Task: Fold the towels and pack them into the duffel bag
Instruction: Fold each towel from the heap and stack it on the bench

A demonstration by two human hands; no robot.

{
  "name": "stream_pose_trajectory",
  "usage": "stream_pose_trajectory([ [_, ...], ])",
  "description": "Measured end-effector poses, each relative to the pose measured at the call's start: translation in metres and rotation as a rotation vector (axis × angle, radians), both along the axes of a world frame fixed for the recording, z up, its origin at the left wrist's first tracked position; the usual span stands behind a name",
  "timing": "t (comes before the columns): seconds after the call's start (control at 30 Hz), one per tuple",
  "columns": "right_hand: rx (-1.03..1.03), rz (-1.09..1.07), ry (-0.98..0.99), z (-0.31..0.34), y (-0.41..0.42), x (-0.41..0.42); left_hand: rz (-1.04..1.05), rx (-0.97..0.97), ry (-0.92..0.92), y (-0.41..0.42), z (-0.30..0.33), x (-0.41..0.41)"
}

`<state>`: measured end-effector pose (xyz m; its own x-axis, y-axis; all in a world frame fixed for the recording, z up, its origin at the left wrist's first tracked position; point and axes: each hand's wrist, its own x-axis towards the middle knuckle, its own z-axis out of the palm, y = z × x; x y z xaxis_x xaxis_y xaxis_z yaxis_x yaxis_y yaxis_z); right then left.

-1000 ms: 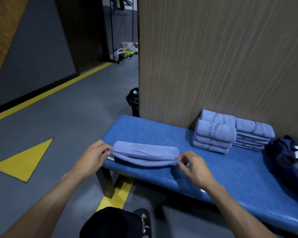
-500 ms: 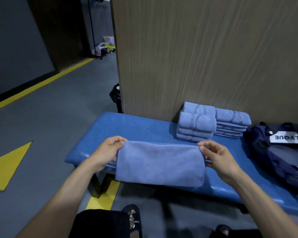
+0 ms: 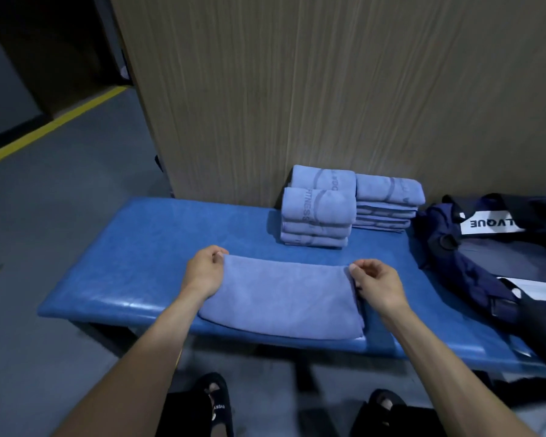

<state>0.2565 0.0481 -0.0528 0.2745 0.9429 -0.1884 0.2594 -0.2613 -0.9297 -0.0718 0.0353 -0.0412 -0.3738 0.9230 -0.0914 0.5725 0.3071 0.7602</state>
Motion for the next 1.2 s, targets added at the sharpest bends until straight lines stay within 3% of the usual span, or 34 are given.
stream_pose_trajectory([
  [0.2, -0.112, 0.144, -0.287, 0.009, -0.011, 0.007, -0.018, 0.061, 0.136, -0.001, 0.002, 0.003],
  [0.3, -0.18, 0.201, -0.255, 0.019, -0.025, 0.005, 0.002, 0.064, 0.135, -0.004, 0.0, 0.003],
  [0.4, -0.201, 0.247, -0.092, 0.03, -0.039, 0.002, 0.035, 0.082, 0.117, -0.006, -0.001, 0.004],
  [0.53, -0.182, 0.264, -0.14, 0.032, -0.058, 0.004, 0.03, 0.082, 0.138, -0.008, -0.001, 0.004],
  [0.6, -0.13, 0.256, -0.231, 0.026, -0.067, 0.006, -0.012, 0.084, 0.253, -0.009, 0.0, 0.003],
  [0.67, -0.067, 0.253, -0.338, 0.022, -0.076, 0.009, -0.063, 0.122, 0.502, -0.014, 0.004, 0.007],
  [0.73, -0.012, 0.237, -0.366, 0.022, -0.084, 0.011, -0.144, 0.267, 0.585, -0.019, 0.009, 0.021],
  [0.8, 0.024, 0.226, -0.385, 0.022, -0.09, 0.015, -0.348, 0.375, 0.489, -0.024, 0.014, 0.044],
  [0.9, 0.034, 0.233, -0.392, 0.017, -0.098, 0.023, -0.723, 0.409, 0.349, -0.03, 0.01, 0.082],
  [0.97, 0.026, 0.241, -0.385, 0.013, -0.103, 0.027, -0.866, 0.396, 0.324, -0.031, 0.007, 0.104],
  [1.2, 0.086, 0.281, -0.28, 0.005, -0.116, 0.026, -0.979, 0.352, 0.431, -0.027, 0.002, 0.143],
])
